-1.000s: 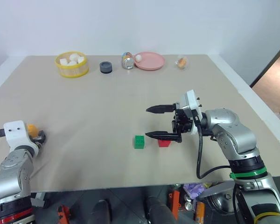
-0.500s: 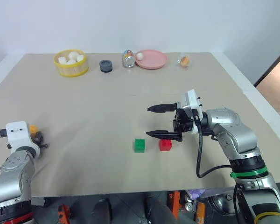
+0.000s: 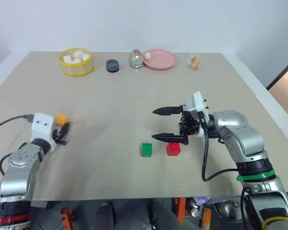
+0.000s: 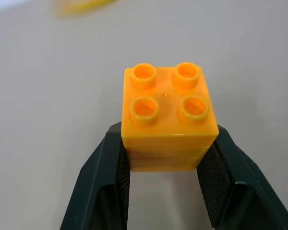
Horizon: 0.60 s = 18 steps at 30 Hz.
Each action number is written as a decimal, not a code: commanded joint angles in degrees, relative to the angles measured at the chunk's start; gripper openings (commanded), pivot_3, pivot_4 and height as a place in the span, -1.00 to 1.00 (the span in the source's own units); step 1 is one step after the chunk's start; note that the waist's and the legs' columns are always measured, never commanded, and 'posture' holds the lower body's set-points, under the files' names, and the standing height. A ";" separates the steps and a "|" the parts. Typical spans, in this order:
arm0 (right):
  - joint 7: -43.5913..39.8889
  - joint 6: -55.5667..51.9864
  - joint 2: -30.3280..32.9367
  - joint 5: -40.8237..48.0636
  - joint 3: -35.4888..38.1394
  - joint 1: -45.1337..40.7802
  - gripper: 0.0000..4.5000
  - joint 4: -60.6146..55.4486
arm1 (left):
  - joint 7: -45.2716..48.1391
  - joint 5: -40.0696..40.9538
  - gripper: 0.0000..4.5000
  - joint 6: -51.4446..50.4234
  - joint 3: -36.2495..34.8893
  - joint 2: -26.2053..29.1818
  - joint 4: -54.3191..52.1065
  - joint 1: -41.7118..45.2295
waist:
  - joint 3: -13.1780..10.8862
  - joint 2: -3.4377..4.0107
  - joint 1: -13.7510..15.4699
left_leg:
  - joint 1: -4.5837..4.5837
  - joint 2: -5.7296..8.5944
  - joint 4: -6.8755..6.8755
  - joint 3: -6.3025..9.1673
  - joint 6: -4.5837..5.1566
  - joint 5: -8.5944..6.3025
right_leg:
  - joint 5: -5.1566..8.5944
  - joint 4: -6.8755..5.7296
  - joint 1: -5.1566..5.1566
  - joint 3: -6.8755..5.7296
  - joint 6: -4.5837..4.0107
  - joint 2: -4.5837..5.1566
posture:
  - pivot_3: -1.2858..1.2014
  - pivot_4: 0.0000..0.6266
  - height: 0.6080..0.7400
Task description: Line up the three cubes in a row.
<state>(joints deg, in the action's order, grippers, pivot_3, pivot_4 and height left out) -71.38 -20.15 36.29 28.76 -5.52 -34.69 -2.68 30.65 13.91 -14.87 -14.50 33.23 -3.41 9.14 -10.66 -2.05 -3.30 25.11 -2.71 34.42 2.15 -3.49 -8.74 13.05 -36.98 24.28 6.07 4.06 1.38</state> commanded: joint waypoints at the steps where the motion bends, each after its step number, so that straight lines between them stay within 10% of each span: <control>1: -0.77 -0.32 1.85 1.46 3.38 -0.22 1.00 -1.41 | 8.71 3.02 -0.40 5.10 1.34 1.48 1.12 0.93 | 0.00 0.00 0.02 | 0.00 0.00 -0.03 0.00 0.00 -0.01 | 0.01 -0.02 0.03 0.00 0.07 -0.01 | 0.03 -0.52 1.00; 18: -0.87 -10.24 7.67 13.69 11.97 8.45 1.00 -14.01 | 41.17 5.03 -0.40 14.27 19.77 0.29 10.95 10.96 | 0.00 0.00 0.55 | 0.01 -0.03 0.19 -0.01 0.14 0.00 | 0.01 -0.09 -0.06 0.04 0.03 -0.06 | 0.03 -0.52 1.00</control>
<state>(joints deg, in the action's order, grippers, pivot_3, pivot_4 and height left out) -72.89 -30.34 43.27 41.50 4.81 -26.13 -14.61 70.61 19.37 -2.25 4.77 33.86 6.87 18.91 -10.66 -2.04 -2.75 25.10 -2.74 34.62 2.11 -3.35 -8.74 13.05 -37.07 24.21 6.13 4.11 1.33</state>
